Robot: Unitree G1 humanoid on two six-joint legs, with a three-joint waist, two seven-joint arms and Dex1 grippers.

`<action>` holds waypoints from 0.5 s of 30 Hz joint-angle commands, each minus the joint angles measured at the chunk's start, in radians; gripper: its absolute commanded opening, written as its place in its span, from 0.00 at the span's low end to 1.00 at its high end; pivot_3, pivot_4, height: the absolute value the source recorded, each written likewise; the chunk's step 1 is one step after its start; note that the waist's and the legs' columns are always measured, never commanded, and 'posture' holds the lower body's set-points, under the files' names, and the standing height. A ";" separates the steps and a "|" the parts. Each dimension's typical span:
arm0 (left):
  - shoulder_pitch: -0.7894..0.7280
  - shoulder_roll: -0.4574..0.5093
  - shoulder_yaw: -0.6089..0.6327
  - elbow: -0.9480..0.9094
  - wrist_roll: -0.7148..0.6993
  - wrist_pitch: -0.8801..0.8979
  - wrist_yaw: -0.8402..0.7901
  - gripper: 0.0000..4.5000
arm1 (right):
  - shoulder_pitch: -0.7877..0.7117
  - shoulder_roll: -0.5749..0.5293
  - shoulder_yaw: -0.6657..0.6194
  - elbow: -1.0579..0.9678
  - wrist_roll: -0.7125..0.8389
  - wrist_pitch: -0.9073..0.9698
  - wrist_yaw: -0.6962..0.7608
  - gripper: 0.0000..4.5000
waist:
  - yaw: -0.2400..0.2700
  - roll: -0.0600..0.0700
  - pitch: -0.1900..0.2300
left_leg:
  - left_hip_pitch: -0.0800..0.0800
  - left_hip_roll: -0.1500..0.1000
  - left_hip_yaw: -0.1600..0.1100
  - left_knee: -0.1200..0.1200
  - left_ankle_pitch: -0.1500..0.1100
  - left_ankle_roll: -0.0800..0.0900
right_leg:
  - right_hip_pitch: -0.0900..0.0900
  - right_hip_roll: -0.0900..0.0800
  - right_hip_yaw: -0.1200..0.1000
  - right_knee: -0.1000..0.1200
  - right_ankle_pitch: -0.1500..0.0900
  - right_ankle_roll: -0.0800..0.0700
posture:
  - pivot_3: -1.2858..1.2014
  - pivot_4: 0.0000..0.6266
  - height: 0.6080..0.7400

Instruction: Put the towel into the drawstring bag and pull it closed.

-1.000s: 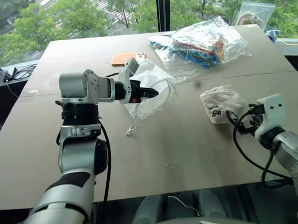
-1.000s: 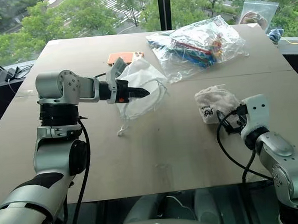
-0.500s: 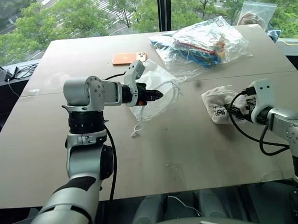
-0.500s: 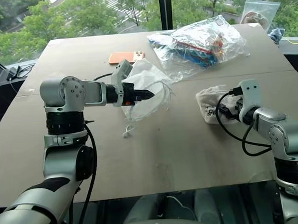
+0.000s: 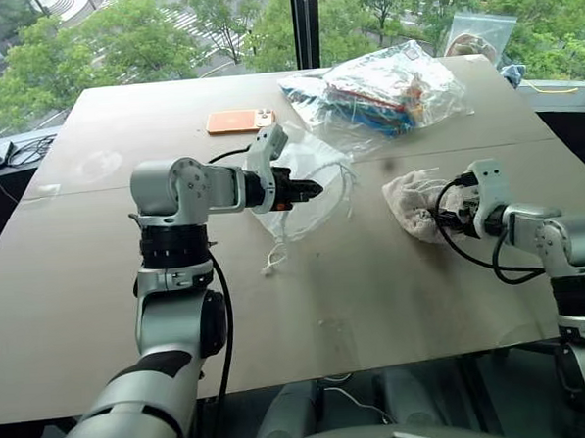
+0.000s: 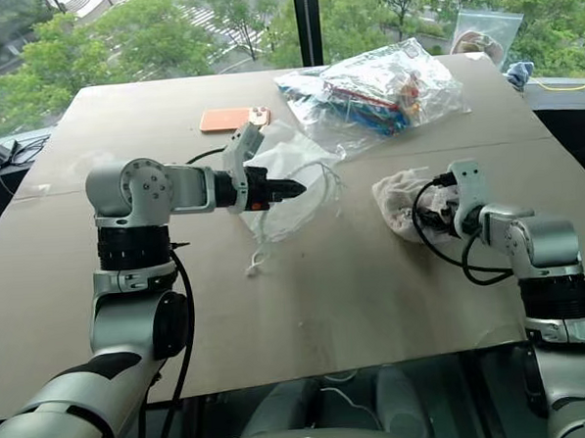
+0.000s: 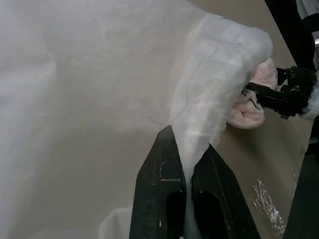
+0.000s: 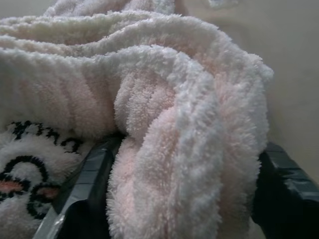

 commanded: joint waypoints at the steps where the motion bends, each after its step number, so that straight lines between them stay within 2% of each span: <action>1: -0.026 0.031 -0.067 -0.006 0.017 -0.088 -0.005 0.00 | 0.092 0.032 0.033 -0.027 0.011 -0.061 0.065 0.42 | 0.000 -0.001 0.000 | 0.000 0.000 0.000 0.000 0.000 0.000 | 0.000 0.000 0.000 0.000 0.000 0.000 | 0.52 0.24 1.00; 5: -0.042 0.048 -0.135 0.009 0.020 -0.134 -0.025 0.00 | 0.199 0.057 -0.073 -0.296 0.147 -0.063 0.127 0.03 | 0.009 0.000 0.000 | -0.003 0.000 -0.001 -0.001 0.000 0.000 | -0.002 -0.001 -0.001 -0.001 0.000 0.000 | 0.52 0.24 1.00; 10: -0.070 0.041 -0.186 0.060 0.027 -0.180 -0.040 0.00 | 0.275 0.107 -0.130 -0.575 0.327 0.003 0.118 0.01 | 0.016 0.007 0.005 | -0.007 -0.001 -0.001 -0.001 0.000 0.000 | -0.006 -0.001 0.000 -0.001 0.000 0.000 | 0.52 0.24 1.00; 12: -0.095 0.022 -0.192 0.085 0.015 -0.176 -0.049 0.00 | 0.267 0.140 -0.072 -0.644 0.328 0.012 0.075 0.01 | 0.019 0.008 0.005 | -0.007 -0.001 -0.002 -0.001 0.000 0.000 | -0.006 -0.001 -0.001 -0.001 0.000 0.000 | 0.52 0.24 1.00; 15: -0.105 0.027 -0.208 0.082 -0.001 -0.169 -0.078 0.00 | 0.211 0.199 0.024 -0.596 0.261 0.012 -0.005 0.01 | 0.017 0.008 0.005 | -0.007 -0.001 -0.003 -0.001 0.000 0.000 | -0.006 -0.001 -0.002 -0.001 0.000 0.000 | 0.52 0.24 1.00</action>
